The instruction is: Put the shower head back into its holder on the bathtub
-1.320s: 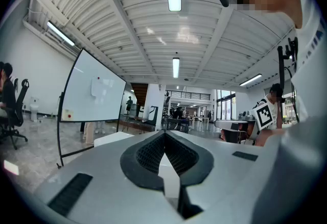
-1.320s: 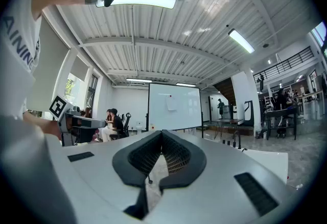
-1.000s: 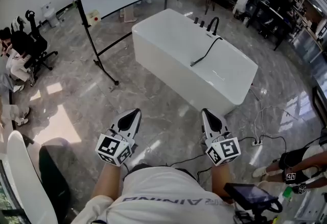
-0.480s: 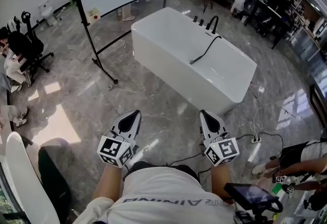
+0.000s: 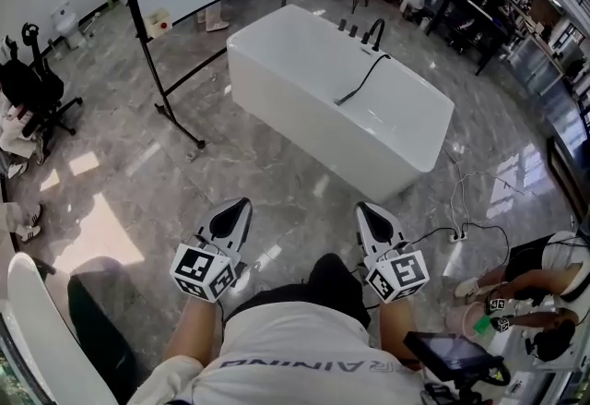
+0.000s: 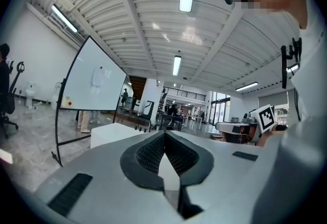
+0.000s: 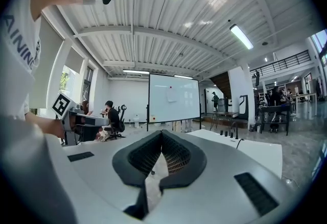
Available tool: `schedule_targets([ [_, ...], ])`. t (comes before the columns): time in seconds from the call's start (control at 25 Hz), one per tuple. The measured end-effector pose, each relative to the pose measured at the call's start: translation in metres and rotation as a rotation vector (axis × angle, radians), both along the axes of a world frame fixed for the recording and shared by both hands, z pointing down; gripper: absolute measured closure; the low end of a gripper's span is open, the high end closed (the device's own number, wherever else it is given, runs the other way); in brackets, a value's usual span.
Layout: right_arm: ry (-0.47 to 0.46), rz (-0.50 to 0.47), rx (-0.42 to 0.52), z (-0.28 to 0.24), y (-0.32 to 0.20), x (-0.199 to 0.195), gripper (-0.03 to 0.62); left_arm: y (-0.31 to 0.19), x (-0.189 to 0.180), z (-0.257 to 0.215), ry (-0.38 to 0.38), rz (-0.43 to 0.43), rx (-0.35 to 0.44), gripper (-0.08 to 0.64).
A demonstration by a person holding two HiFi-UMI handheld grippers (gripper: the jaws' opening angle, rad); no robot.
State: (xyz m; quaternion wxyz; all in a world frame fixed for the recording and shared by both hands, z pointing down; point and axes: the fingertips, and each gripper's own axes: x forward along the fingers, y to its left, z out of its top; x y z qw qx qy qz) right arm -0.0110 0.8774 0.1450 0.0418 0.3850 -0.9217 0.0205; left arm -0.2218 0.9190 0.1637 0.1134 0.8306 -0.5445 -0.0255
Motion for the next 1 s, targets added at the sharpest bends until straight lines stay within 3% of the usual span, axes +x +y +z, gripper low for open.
schedule_targets([
  [0.48, -0.03, -0.021, 0.019, 0.004, -0.051, -0.018, 0.581, -0.046, 0.006, 0.003, -0.048, 0.045, 0.029, 0.545],
  [1.0, -0.062, 0.0, -0.004, 0.02, -0.185, 0.007, 0.581, -0.178, 0.041, 0.012, -0.06, 0.074, 0.0, 0.545],
])
